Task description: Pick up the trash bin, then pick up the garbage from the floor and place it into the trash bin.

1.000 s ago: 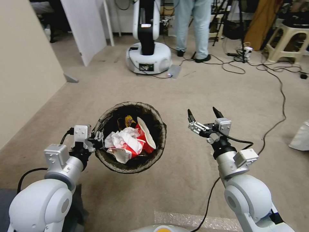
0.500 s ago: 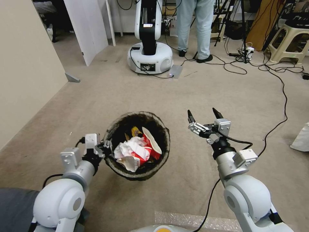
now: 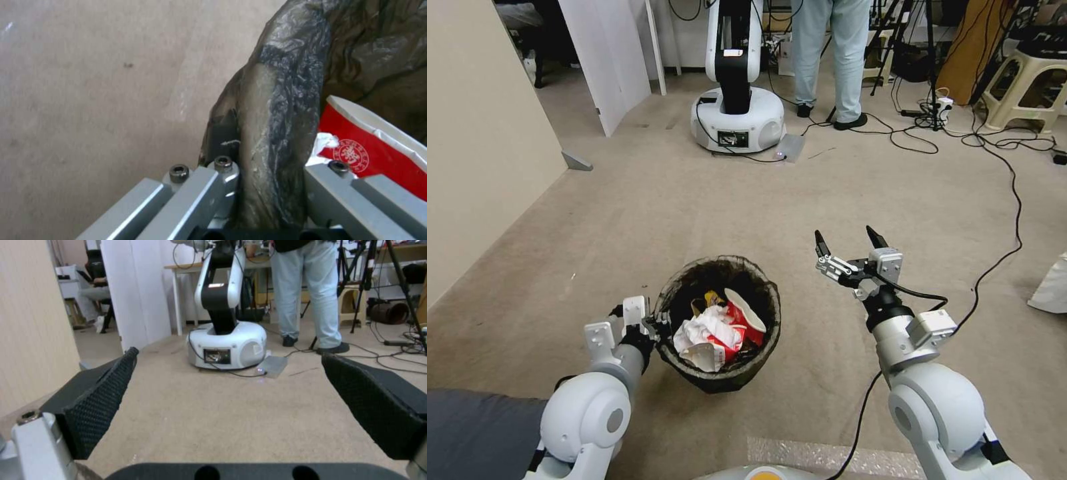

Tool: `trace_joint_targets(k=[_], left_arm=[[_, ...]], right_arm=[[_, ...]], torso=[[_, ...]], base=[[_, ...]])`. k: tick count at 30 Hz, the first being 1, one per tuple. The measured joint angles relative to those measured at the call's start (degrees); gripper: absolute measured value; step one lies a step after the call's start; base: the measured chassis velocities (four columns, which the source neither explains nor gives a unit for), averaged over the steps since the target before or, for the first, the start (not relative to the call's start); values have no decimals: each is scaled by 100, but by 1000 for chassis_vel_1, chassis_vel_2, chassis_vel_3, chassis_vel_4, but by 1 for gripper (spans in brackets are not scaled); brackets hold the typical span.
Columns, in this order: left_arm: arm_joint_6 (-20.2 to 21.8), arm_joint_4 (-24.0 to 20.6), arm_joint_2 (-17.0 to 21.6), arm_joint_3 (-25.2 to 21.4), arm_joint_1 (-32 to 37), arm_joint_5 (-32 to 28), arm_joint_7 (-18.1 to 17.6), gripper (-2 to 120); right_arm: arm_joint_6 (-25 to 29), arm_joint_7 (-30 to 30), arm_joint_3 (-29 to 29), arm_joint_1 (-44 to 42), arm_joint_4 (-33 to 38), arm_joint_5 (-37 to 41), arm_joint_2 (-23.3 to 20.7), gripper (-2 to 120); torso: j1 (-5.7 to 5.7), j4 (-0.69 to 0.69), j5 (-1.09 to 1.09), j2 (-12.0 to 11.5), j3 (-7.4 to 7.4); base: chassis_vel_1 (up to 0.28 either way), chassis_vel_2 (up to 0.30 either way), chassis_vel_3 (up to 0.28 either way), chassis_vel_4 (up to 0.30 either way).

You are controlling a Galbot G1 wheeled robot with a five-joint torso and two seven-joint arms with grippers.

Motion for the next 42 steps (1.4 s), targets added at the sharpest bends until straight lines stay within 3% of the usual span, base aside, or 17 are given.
trace_joint_targets(k=[6, 13, 33, 42], left_arm=[[0, 210, 26, 54, 42, -372, -289, 1], [0, 456, 22, 128, 7, -397, -429, 1], [-3, 1016, -59, 310, -171, -52, -470, 1], [-5, 1069, -76, 343, -205, -23, -442, 1]], right_arm=[[16, 0, -29, 15, -32, -5, 12, 100], [55, 1, -23, 0, -43, -9, 12, 100], [89, 6, 11, -60, 2, -40, 49, 100], [117, 6, 28, -74, 5, -38, 39, 100]], torso=[[0, 0, -1, 0, 0], [0, 0, 0, 0, 0], [0, 1, 2, 0, 0], [0, 1, 0, 0, 0]], base=[[0, 0, 0, 0], [0, 0, 0, 0], [0, 0, 0, 0], [0, 0, 0, 0]])
